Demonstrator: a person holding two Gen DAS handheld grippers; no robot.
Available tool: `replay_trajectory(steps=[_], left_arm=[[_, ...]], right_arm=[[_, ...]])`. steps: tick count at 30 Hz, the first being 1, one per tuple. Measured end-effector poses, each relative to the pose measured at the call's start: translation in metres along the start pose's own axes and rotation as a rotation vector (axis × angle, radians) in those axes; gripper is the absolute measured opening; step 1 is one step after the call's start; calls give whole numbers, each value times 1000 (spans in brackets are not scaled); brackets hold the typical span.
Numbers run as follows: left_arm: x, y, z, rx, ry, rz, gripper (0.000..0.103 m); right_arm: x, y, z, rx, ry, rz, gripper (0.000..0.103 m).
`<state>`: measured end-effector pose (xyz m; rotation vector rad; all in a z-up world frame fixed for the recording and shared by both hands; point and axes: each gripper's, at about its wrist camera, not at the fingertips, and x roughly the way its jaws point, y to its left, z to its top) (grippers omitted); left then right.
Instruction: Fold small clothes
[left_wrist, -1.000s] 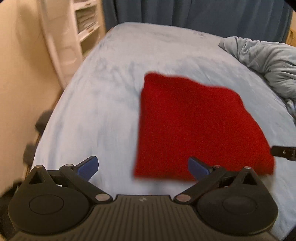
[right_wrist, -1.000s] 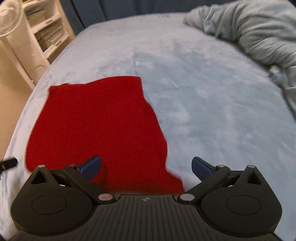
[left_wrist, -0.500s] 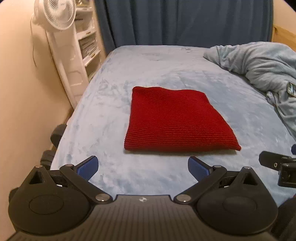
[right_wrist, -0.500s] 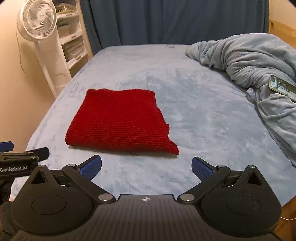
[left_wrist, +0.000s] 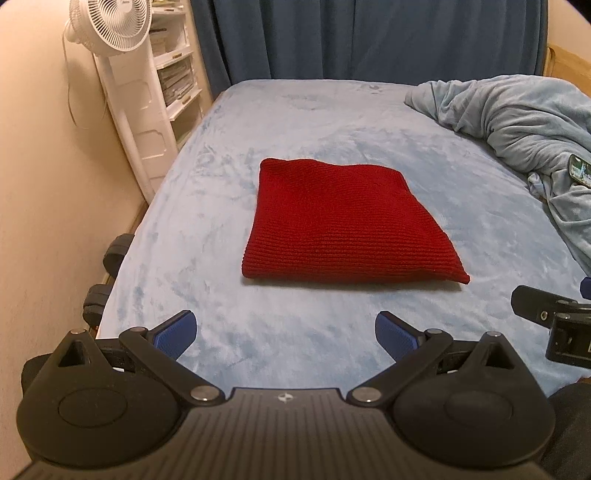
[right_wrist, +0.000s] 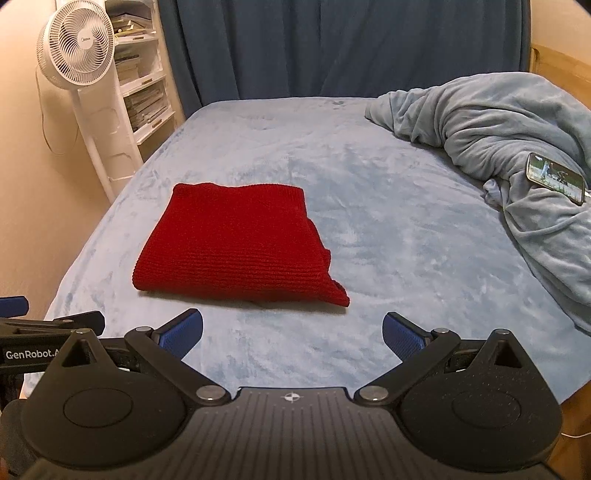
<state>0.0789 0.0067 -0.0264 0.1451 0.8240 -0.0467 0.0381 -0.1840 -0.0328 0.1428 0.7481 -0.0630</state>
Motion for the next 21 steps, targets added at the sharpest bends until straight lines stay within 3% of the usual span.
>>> replay_trajectory(steps=[21], left_arm=[[-6,-5,0,19,-3,0,103]], right_arm=[[-2,4,-1,0,0,-9,102]])
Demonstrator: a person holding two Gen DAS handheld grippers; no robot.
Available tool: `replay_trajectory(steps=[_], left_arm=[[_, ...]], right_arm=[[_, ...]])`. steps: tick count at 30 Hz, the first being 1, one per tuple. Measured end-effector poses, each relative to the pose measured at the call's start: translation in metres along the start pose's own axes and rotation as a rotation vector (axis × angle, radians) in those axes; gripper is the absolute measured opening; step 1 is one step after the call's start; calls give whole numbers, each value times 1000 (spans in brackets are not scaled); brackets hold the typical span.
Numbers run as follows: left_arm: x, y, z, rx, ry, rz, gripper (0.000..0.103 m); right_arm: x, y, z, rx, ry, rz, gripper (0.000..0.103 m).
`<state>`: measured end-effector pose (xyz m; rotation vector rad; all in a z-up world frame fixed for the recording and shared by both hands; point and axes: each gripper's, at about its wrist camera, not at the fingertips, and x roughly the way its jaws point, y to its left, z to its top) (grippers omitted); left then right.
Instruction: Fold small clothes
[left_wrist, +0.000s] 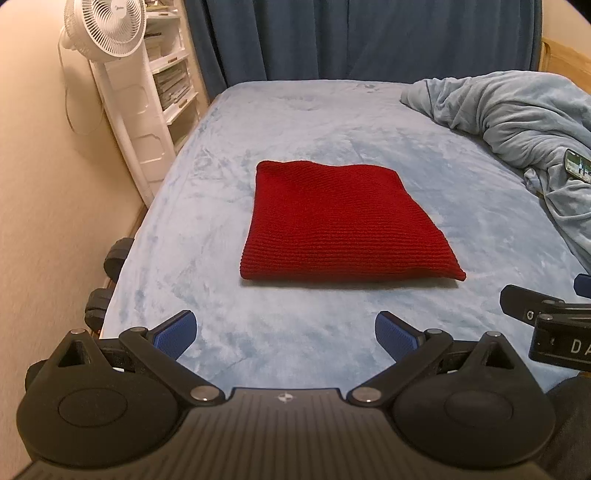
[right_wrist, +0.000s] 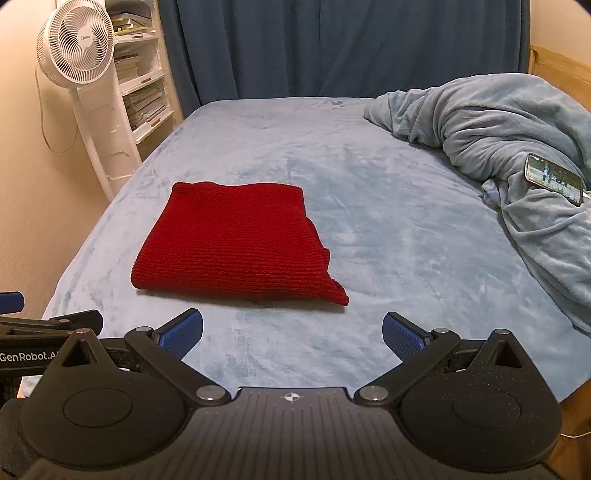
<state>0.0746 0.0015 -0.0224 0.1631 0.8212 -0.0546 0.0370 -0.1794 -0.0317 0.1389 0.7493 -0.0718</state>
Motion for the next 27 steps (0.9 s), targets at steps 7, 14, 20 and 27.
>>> replay_trajectory(steps=[7,14,20,27], left_arm=[[0,0,-1,0,1,-6,103],[-2,1,-2,-3,0,-5,103],[-3,1,-1,-5,-2,-5,103],[-4,-1,-1,-4,-2,-2,103]], right_arm=[[0,3,-2,-6,-3,-6,102],[-1,4,-2,-8,-5,-9,102],[-1,4,-1,-9,-11,-11,102],[-1,2,-1,-9,-10,-12,102]])
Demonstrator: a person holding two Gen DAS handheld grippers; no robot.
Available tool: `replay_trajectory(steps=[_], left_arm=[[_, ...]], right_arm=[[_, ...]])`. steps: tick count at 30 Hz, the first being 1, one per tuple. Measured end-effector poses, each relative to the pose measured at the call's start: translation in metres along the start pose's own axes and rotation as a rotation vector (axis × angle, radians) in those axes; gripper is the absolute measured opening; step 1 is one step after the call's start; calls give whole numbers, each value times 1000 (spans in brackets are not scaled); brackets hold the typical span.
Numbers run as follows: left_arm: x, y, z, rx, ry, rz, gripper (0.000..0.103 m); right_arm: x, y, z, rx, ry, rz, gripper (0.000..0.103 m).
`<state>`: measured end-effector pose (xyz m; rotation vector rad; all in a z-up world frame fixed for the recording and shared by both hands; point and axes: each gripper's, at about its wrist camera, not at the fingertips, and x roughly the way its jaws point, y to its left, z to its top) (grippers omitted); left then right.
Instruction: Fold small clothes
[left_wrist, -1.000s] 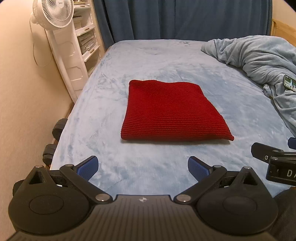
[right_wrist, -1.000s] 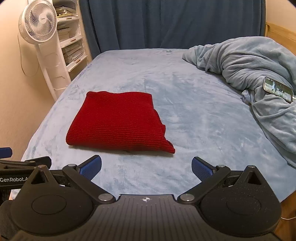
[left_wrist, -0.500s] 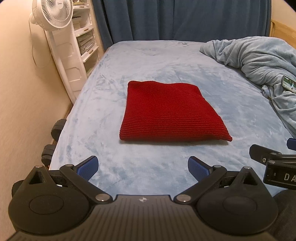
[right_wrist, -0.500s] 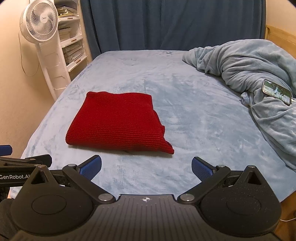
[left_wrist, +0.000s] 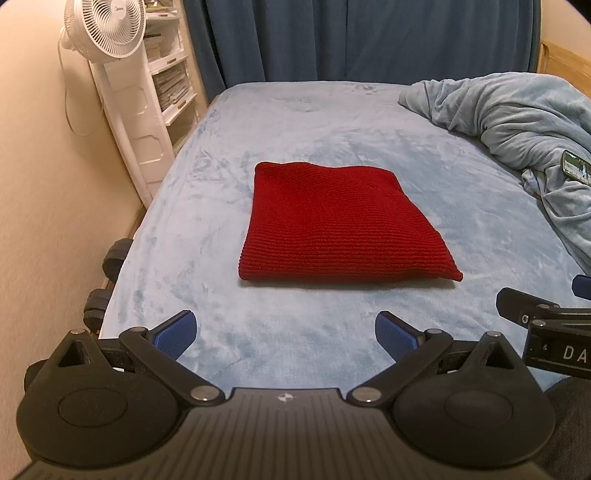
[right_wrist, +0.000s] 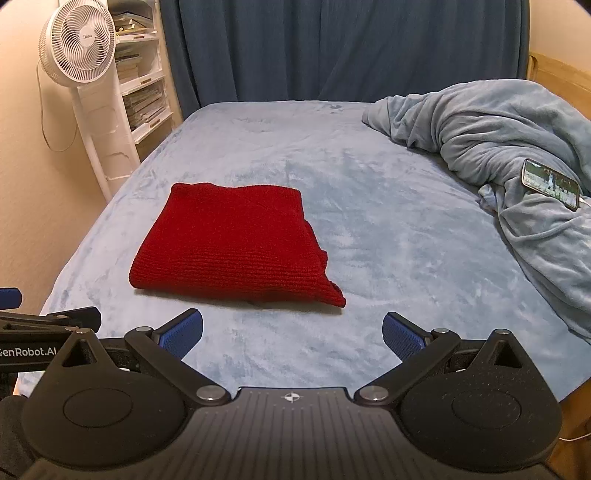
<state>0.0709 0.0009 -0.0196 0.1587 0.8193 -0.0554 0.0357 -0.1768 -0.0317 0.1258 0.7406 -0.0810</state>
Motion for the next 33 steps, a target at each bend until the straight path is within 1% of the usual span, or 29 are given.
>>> replay_trajectory(steps=[27,33], left_arm=[[-1,1,-1,1,7,4,103],[3,1,-2,4,13,-3,103]], right_arm=[[3,7,-4,10,5,0,102],[9,5,-5,28,18,33,102]])
